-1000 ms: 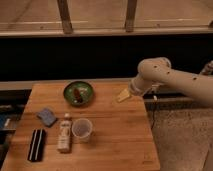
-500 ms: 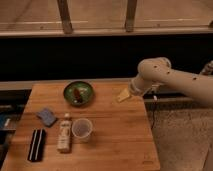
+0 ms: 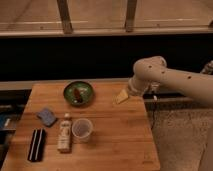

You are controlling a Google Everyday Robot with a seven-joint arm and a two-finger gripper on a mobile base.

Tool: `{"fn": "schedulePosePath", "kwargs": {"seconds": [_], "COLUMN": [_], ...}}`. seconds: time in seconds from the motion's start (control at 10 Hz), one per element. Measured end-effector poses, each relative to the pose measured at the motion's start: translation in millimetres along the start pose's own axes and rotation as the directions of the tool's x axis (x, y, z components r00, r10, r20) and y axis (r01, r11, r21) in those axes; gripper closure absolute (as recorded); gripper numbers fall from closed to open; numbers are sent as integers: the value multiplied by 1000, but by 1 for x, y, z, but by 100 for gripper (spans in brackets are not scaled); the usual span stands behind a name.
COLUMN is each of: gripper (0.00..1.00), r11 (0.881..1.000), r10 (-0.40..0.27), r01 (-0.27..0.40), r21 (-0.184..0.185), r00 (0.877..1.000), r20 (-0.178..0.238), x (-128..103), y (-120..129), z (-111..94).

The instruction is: Pick up the ceramic cup

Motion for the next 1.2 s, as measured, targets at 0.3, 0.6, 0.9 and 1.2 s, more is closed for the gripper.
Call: {"fn": "schedulePosePath", "kwargs": {"seconds": [0.3, 0.6, 0.9, 1.2], "gripper": [20, 20, 20, 20], "r11": [1000, 994, 983, 970], "r10": [-26, -84, -141, -196], "r01": [26, 80, 128, 172], "r21": [-14, -75, -129, -173], "r00": [999, 995, 986, 972], "r20": [-29, -61, -90, -127], "x": [20, 10, 3, 7], "y": [35, 76, 106, 131], "z": [1, 19, 38, 50]}}
